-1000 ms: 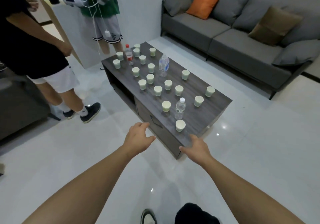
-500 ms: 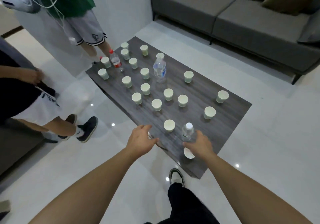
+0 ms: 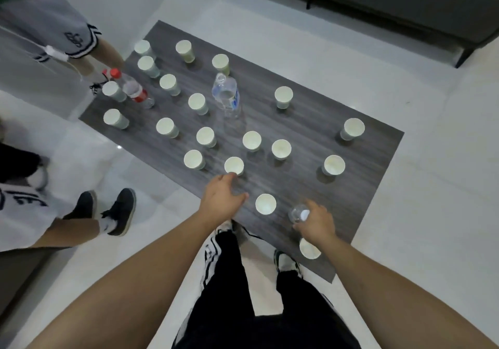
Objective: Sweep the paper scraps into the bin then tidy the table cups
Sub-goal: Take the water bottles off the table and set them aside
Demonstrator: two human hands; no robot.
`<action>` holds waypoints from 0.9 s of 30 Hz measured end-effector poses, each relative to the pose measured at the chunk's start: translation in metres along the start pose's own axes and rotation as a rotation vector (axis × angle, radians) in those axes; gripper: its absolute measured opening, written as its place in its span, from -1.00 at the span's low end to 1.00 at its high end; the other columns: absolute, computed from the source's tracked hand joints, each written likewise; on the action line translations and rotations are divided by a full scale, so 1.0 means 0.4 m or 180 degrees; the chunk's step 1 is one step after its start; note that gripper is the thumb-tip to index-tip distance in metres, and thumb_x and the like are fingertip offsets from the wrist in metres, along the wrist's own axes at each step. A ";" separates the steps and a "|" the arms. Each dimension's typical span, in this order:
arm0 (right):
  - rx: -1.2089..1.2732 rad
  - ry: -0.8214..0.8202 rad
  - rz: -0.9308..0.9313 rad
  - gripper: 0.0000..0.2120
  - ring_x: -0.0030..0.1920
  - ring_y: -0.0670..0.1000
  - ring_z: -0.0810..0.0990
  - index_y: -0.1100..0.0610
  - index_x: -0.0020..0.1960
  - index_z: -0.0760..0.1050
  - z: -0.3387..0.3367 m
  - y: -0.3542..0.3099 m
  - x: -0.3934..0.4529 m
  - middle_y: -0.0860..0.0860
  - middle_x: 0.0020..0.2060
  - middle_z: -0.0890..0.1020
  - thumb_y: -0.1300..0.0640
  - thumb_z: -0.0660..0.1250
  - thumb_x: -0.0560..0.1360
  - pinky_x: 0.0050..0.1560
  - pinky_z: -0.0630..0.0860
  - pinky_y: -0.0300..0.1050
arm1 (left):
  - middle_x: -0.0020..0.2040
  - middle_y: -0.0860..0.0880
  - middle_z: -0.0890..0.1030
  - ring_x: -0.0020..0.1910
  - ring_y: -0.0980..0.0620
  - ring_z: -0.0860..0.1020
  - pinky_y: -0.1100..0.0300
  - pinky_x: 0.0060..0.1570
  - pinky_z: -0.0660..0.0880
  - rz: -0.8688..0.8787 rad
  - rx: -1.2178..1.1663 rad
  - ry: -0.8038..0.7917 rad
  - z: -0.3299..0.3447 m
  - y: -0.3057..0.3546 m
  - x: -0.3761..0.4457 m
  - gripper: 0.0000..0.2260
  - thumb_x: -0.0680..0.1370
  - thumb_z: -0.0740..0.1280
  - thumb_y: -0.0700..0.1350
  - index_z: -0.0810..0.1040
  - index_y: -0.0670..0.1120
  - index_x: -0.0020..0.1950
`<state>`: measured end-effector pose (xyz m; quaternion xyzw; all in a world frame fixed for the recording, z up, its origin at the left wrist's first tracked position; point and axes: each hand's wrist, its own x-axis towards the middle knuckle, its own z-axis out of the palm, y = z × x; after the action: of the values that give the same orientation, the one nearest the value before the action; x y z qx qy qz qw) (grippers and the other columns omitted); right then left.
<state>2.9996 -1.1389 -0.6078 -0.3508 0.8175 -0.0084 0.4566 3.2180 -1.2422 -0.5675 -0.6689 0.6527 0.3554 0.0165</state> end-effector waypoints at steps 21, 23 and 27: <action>0.0516 0.1760 0.0504 -0.66 0.07 0.17 0.52 -0.06 0.17 0.62 -0.034 -0.478 0.143 0.10 -0.03 0.65 -0.06 0.31 0.43 0.16 0.38 -0.09 | 0.27 -0.18 0.40 0.24 -0.21 0.39 0.01 0.18 0.36 0.0289 -0.0214 0.0505 -0.279 0.063 0.672 -0.34 0.34 0.49 0.08 0.34 -0.10 0.34; 0.0620 0.1779 0.0541 -0.63 0.07 0.15 0.50 -0.08 0.20 0.60 -0.017 -0.480 0.154 0.09 0.01 0.63 -0.09 0.31 0.43 0.17 0.36 -0.12 | 0.32 -0.16 0.37 0.25 -0.20 0.40 0.03 0.16 0.36 0.0206 -0.0272 0.0504 -0.277 0.077 0.719 -0.27 0.31 0.50 0.09 0.30 -0.06 0.39; 0.0655 0.1881 0.0590 -0.63 0.08 0.11 0.48 -0.11 0.20 0.60 0.004 -0.471 0.161 0.07 0.01 0.63 -0.10 0.31 0.41 0.17 0.34 -0.13 | 0.33 -0.07 0.38 0.16 -0.12 0.47 0.16 0.02 0.34 0.0431 -0.0327 0.0403 -0.252 0.083 0.772 -0.41 0.37 0.46 -0.01 0.38 0.02 0.37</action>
<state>3.0858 -1.3179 -0.5935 -0.2093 0.9380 -0.1509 0.2314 3.2020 -1.5621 -0.6309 -0.6443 0.6771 0.3457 -0.0832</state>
